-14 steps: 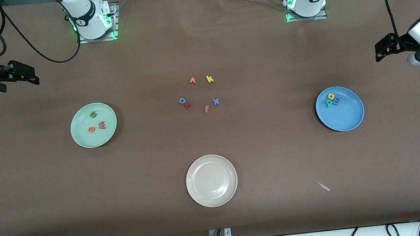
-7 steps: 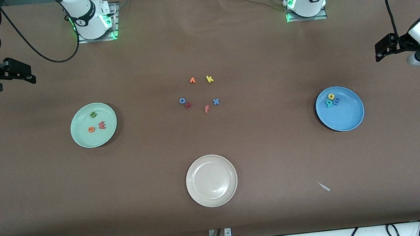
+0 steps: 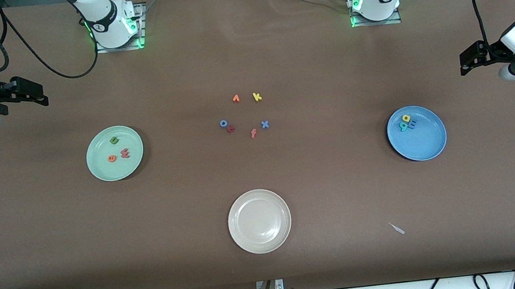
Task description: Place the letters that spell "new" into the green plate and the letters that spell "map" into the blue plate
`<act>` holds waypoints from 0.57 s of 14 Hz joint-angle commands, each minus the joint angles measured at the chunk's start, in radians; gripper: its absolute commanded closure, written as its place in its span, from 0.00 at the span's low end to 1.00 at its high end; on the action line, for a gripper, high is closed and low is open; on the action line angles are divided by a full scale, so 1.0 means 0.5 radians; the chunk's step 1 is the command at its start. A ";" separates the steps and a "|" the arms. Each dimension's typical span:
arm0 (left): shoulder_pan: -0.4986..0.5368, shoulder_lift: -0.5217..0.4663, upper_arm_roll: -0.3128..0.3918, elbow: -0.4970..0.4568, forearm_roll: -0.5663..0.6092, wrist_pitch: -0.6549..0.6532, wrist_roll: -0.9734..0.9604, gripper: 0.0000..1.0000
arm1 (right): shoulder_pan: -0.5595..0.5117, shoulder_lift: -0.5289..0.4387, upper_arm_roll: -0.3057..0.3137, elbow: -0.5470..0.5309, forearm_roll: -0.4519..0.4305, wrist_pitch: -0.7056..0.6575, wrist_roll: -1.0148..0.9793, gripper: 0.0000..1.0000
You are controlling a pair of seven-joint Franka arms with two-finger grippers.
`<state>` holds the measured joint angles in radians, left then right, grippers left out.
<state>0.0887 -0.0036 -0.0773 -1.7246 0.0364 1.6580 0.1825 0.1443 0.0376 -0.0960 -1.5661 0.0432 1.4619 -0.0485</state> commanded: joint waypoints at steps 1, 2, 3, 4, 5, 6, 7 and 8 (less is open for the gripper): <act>-0.009 0.019 0.010 0.047 -0.051 -0.039 0.037 0.00 | -0.016 0.014 0.011 0.046 -0.025 -0.043 -0.010 0.00; -0.009 0.019 0.010 0.047 -0.051 -0.036 0.037 0.00 | -0.016 0.014 0.008 0.043 -0.025 -0.043 -0.013 0.00; -0.009 0.019 0.010 0.047 -0.051 -0.036 0.037 0.00 | -0.019 0.014 0.005 0.043 -0.025 -0.043 -0.029 0.00; -0.009 0.019 0.010 0.047 -0.051 -0.039 0.037 0.00 | -0.016 0.014 0.005 0.046 -0.025 -0.043 -0.035 0.00; -0.009 0.016 0.010 0.047 -0.051 -0.036 0.037 0.00 | -0.019 0.014 0.002 0.049 -0.025 -0.043 -0.035 0.00; -0.009 0.019 0.010 0.047 -0.051 -0.036 0.037 0.00 | -0.019 0.014 0.002 0.049 -0.025 -0.043 -0.038 0.00; -0.009 0.019 0.010 0.047 -0.051 -0.039 0.037 0.00 | -0.019 0.014 0.002 0.052 -0.028 -0.043 -0.035 0.00; -0.009 0.019 0.010 0.047 -0.051 -0.039 0.037 0.00 | -0.019 0.014 0.002 0.052 -0.028 -0.040 -0.035 0.00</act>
<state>0.0886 -0.0034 -0.0773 -1.7246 0.0364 1.6578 0.1825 0.1436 0.0389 -0.0988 -1.5659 0.0412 1.4619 -0.0515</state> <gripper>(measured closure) 0.000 0.000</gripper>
